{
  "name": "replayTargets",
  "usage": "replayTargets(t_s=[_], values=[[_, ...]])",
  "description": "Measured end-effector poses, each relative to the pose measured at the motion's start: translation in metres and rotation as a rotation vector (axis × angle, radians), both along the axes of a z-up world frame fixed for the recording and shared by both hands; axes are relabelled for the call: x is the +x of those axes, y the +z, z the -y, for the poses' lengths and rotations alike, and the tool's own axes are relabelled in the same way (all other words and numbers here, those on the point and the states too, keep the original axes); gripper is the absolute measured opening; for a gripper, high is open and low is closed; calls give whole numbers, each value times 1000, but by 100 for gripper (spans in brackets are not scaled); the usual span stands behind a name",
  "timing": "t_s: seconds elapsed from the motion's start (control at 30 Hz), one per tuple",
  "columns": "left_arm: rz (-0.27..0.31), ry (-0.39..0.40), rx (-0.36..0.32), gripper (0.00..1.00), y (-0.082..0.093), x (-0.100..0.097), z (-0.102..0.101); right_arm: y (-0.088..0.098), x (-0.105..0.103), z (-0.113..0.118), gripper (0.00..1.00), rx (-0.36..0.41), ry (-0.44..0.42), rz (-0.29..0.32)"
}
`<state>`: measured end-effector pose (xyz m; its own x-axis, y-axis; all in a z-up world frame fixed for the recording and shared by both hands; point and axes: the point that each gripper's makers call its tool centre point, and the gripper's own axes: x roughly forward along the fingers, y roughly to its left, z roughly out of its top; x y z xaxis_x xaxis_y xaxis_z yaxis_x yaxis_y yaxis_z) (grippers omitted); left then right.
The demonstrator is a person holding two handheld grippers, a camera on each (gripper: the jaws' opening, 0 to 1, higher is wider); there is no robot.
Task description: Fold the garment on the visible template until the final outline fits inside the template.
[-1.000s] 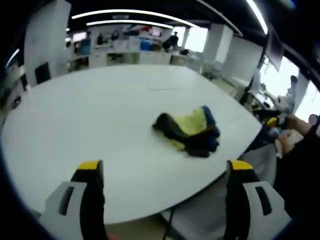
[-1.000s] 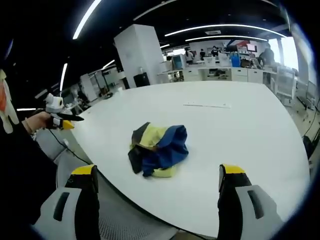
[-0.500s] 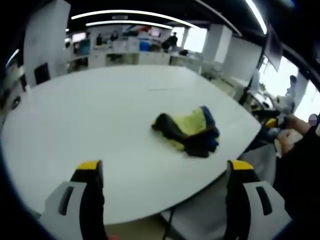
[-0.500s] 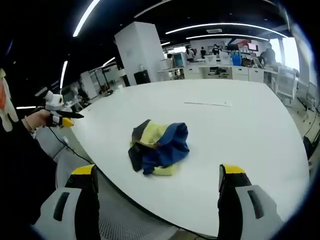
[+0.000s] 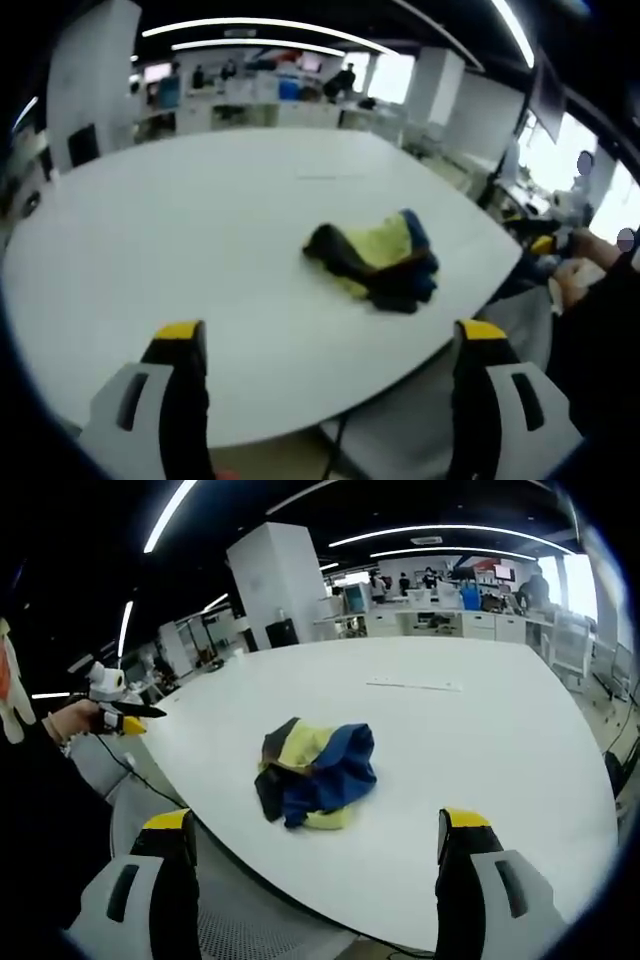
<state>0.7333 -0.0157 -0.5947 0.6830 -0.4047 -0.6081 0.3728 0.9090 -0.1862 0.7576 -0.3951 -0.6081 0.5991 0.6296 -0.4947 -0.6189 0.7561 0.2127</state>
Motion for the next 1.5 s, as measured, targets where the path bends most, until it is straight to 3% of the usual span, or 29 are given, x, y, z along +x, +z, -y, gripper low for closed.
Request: replayTargets(t_s=[1.33,1.5], values=[[-27,-25,4,93,-7,3,2,-6,2,-7,100,-26,41,-19],[-39,-40,12,91,-11,3,5,-9,4,-7,89,-26,40,-30]])
